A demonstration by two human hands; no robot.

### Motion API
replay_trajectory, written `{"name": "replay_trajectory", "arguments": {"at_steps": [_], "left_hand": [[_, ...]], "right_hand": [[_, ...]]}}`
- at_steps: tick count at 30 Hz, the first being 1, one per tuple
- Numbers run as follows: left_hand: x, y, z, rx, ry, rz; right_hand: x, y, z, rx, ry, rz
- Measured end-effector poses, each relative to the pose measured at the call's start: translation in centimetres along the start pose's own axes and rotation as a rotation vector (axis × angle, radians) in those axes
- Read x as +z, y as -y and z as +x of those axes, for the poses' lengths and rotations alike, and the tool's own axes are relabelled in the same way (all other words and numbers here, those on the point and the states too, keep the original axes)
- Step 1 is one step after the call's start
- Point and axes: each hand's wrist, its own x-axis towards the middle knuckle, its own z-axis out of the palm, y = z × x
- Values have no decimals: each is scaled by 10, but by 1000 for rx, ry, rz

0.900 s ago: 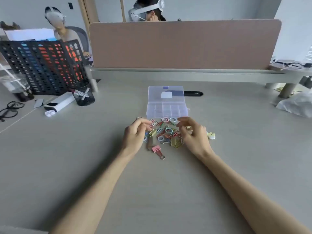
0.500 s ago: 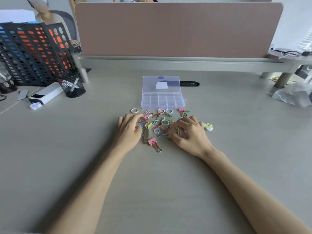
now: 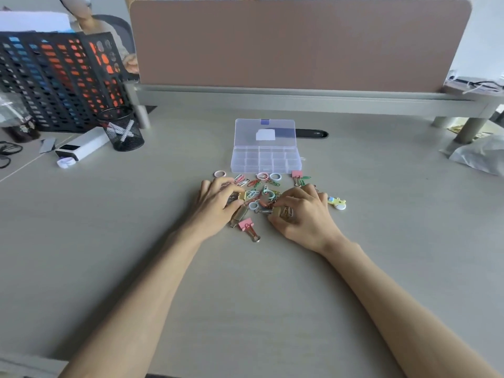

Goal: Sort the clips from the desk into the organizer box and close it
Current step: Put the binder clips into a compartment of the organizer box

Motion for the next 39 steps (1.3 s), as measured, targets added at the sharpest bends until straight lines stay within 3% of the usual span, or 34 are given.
{"name": "replay_trajectory", "arguments": {"at_steps": [6,12,22,28,39], "left_hand": [[-5,0,1,7,-57,-187],[-16,-10,6,-72,-113,-496],[-8,-1,28,-107,-116,-494],[-3,1,29,16,-111,-430],[-2,1,27,58,-153,-415]], "right_hand": [[2,-2,4,-33,-81,12],[-1,7,22,79,-134,354],[16,16,57,169,-72,593],[19,16,61,167,-23,584],[20,15,60,142,48,571]]}}
